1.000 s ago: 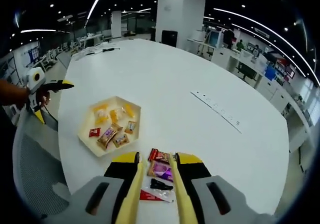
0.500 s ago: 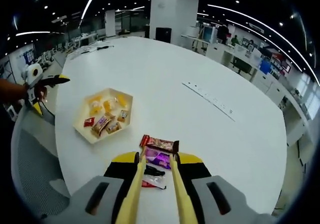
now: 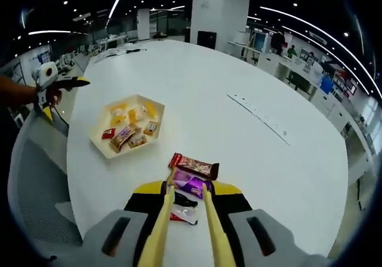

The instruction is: Place the target food into the container with the food tongs after gripping and lifting it, then release it inside without dropping or visibly crushing the food.

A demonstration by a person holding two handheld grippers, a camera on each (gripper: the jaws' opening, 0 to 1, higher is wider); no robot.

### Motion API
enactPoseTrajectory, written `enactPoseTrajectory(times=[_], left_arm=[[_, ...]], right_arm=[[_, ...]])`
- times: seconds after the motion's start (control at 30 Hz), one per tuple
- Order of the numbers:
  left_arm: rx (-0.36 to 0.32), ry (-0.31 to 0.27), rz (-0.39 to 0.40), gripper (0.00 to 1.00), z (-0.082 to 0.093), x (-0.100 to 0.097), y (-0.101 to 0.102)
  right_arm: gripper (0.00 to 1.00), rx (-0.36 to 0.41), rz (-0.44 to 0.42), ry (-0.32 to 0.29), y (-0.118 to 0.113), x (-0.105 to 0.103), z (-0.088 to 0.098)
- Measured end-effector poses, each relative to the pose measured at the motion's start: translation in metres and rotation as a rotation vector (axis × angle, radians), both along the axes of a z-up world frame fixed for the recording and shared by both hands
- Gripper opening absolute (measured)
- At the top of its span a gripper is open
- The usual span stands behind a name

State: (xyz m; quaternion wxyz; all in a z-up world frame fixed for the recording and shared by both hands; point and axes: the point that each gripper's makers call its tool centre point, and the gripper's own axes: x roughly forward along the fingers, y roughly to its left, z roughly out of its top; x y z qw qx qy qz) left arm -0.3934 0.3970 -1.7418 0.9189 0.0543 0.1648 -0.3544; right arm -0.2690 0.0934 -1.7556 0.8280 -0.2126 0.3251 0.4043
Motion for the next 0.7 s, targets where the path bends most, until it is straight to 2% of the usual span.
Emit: enactPoseTrajectory(times=[0.4, 0.7], left_arm=[[0.009, 0.011, -0.004, 0.99, -0.003, -0.001, -0.001], [0.013, 0.014, -0.004, 0.99, -0.003, -0.001, -0.001]], right_arm=[[0.28, -0.008, 0.007, 0.032, 0.001, 0.0, -0.037], [0.28, -0.033, 0.03, 0.032, 0.002, 0.001, -0.046]])
